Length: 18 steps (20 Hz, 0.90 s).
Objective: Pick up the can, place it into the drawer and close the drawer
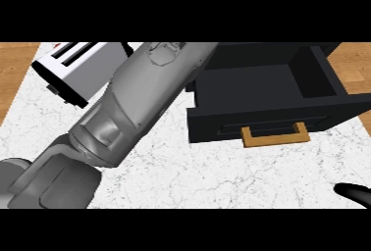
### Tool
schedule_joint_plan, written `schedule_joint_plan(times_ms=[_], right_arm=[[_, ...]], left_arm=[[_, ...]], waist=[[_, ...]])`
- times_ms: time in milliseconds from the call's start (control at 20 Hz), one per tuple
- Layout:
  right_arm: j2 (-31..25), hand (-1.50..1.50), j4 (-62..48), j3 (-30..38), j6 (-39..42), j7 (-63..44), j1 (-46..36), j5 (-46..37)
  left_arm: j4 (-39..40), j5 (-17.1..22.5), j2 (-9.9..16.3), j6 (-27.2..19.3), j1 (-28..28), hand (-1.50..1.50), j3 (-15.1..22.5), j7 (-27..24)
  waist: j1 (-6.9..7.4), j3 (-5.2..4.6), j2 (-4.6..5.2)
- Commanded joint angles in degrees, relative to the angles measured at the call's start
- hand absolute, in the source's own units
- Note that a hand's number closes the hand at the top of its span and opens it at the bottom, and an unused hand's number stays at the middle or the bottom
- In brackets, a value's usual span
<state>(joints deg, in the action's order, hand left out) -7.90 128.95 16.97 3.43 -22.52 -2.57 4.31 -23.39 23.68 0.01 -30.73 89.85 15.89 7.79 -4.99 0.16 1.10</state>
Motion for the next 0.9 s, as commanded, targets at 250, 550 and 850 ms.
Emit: schedule_joint_plan(times_ms=[250,550,850], right_arm=[[-1.1,-1.5,2.5,-1.6,-0.4,-3.3,-2.0,-0.9],[-3.7,-1.5,-2.8,-3.2,3.2,4.2,-2.3,-5.8],[-9.5,-1.5,-5.4,-5.2,5.8,9.0,-5.8,-14.1]], left_arm=[[5.0,3.1,0.0,-4.9,1.1,-1.5,2.2,-4.1],[4.8,6.0,0.0,-6.8,1.0,-1.5,2.4,-6.0],[5.5,8.9,0.0,-6.1,3.7,-1.5,0.5,-6.2]], waist=[[-1.25,-0.01,0.44],[-0.71,0.03,0.62],[0.14,0.0,0.88]])
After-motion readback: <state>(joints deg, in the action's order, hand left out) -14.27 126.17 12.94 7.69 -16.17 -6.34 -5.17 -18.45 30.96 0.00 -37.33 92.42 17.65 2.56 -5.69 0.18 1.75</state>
